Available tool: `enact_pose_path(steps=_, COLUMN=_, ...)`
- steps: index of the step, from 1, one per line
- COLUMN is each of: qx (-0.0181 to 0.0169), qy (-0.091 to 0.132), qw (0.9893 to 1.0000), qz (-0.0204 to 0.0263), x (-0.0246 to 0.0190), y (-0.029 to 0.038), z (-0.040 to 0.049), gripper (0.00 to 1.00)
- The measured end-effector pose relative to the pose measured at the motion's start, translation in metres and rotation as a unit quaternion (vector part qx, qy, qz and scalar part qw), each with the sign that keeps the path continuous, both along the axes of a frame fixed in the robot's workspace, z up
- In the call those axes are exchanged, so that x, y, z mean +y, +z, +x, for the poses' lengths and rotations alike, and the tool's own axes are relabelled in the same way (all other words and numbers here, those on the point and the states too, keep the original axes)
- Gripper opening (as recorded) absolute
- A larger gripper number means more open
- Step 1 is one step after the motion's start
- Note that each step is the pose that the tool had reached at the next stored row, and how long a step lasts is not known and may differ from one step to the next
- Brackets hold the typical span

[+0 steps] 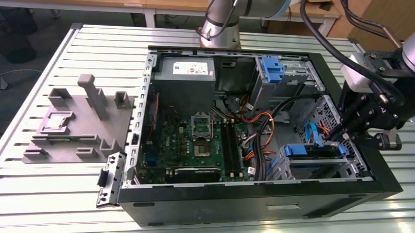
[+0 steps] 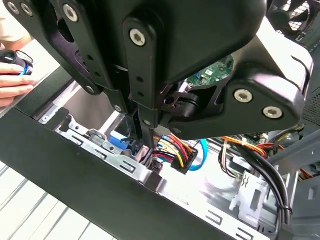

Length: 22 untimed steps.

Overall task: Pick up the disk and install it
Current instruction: 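Insert the second disk wire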

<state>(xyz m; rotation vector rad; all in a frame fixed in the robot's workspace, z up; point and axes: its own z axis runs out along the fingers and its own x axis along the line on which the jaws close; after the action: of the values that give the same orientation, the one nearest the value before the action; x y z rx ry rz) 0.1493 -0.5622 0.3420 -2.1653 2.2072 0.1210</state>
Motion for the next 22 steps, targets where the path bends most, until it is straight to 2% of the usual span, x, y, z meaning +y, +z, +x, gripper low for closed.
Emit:
enact_pose_path(steps=2, qx=-0.0008, qy=0.0, qw=1.0, qz=0.0, x=-0.002, y=0.0001, z=-0.001, gripper=0.16)
enact_pose_path(steps=6, qx=-0.0055, qy=0.003, qw=1.0, qz=0.0, x=-0.0039, y=0.0001, z=-0.0049, gripper=0.16)
enact_pose_path(steps=11, qx=-0.0175, qy=0.008, qw=0.9998, qz=-0.0001, x=-0.0048, y=-0.0005, z=-0.0074, gripper=0.16)
enact_pose_path(steps=15, qx=-0.022, qy=0.015, qw=0.9996, qz=-0.0002, x=-0.0076, y=-0.0016, z=-0.0118, gripper=0.16)
enact_pose_path(steps=16, qx=-0.0285, qy=0.024, qw=0.9993, qz=-0.0003, x=-0.0091, y=-0.0033, z=-0.0129, gripper=0.16)
enact_pose_path(steps=22, qx=-0.0336, qy=0.031, qw=0.9989, qz=-0.0002, x=-0.0113, y=-0.0038, z=-0.0176, gripper=0.16)
